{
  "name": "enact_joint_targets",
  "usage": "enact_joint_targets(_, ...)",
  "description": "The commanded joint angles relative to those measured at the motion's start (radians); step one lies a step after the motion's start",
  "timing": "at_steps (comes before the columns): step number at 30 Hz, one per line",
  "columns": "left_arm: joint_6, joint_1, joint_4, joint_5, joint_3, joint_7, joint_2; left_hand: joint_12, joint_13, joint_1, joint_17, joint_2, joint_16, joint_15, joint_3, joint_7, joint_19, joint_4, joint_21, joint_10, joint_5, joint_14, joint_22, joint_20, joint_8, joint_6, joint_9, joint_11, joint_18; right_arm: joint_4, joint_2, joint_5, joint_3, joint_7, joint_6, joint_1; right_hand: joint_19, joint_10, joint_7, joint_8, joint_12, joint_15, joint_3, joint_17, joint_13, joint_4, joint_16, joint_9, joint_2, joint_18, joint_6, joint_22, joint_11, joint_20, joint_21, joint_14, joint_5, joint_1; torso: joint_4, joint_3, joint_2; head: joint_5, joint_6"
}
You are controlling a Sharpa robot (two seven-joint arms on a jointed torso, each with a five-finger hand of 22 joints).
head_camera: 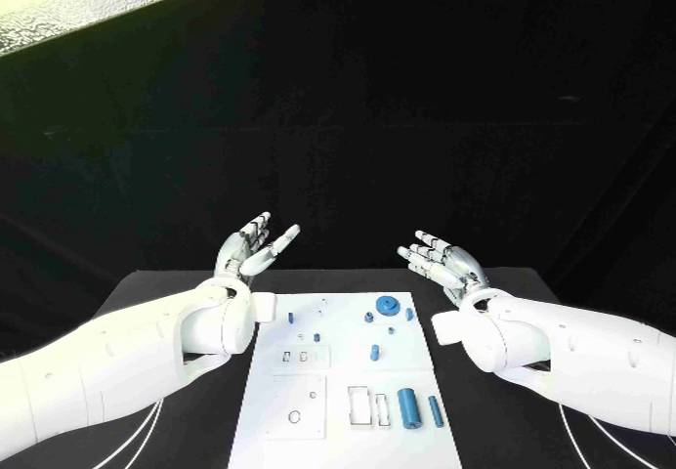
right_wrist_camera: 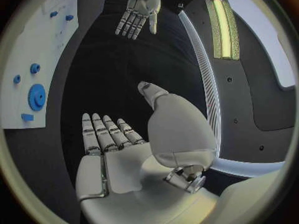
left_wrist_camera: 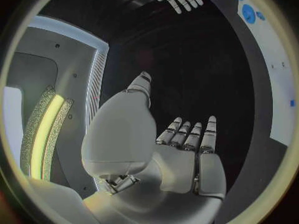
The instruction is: Assemble the parts on the task board
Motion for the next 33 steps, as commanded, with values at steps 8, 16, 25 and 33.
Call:
enact_joint_targets(8, 0.127, 0.003, -0.003, -0.045, 0.001, 0.018, -0.019, 0.007, 0.004, 0.052, 0.005, 0.013, 0.010, 0.023, 0.010, 0.056, 0.007, 0.015, 0.009, 0.027, 0.009, 0.015, 0.004, 0.019, 0.008, 0.025, 0.004, 0.019, 0.017, -0.062, -0.007, -0.244, -0.022, -0.052, 0.139, 0.031, 0.218, 0.260, 0.156, 0.052, 0.029, -0.029, 0.103, 0.042, 0.019, -0.103, 0.064, 0.038, 0.006, 0.054, 0.206, 0.035, -0.014, 0.007, 0.078, 0.309, 0.013, 0.189, 0.0049, -0.0014, 0.015, -0.003, -0.003)
enact_joint_targets(16, 0.145, 0.003, 0.021, -0.070, 0.001, 0.019, -0.041, 0.013, 0.009, 0.061, 0.016, 0.047, 0.023, 0.054, 0.042, 0.085, 0.027, 0.013, 0.020, 0.085, 0.004, 0.084, 0.008, 0.021, 0.019, 0.074, 0.011, 0.050, 0.022, -0.093, -0.004, -0.471, -0.019, -0.075, 0.125, 0.054, 0.462, 0.599, 0.134, 0.122, 0.052, -0.078, 0.174, 0.070, 0.032, -0.152, 0.122, 0.085, -0.022, 0.103, 0.489, 0.063, -0.051, 0.002, 0.169, 0.569, 0.012, 0.207, 0.0134, 0.0070, 0.029, -0.008, -0.011)
enact_joint_targets(25, 0.143, 0.005, 0.092, -0.076, 0.001, 0.024, -0.088, 0.090, 0.040, 0.078, 0.104, 0.093, 0.167, 0.046, 0.111, 0.096, 0.394, 0.006, 0.162, 0.482, -0.003, 0.534, 0.068, 0.018, 0.085, 0.262, 0.043, 0.128, 0.069, -0.115, -0.001, -0.748, -0.014, -0.136, 0.116, 0.082, 0.565, 0.687, 0.119, 0.140, 0.038, -0.115, 0.166, 0.082, 0.032, -0.168, 0.155, 0.096, -0.046, 0.111, 0.599, 0.098, -0.075, -0.031, 0.254, 0.693, 0.009, 0.214, 0.0225, 0.0167, 0.055, -0.017, -0.006)
enact_joint_targets(33, 0.166, 0.006, 0.173, -0.097, 0.002, 0.010, -0.137, 0.152, 0.049, 0.093, 0.172, 0.091, 0.263, 0.000, 0.144, 0.118, 0.498, 0.000, 0.236, 0.669, -0.005, 0.650, 0.088, 0.015, 0.184, 0.501, 0.092, 0.087, 0.114, -0.130, 0.019, -1.035, -0.012, -0.267, 0.181, 0.112, 0.688, 0.873, 0.069, 0.174, 0.056, -0.199, 0.116, 0.166, 0.046, -0.170, 0.245, 0.107, -0.069, 0.111, 0.701, 0.214, -0.137, -0.112, 0.457, 0.917, -0.078, 0.216, 0.0332, 0.0239, 0.082, -0.028, -0.007)
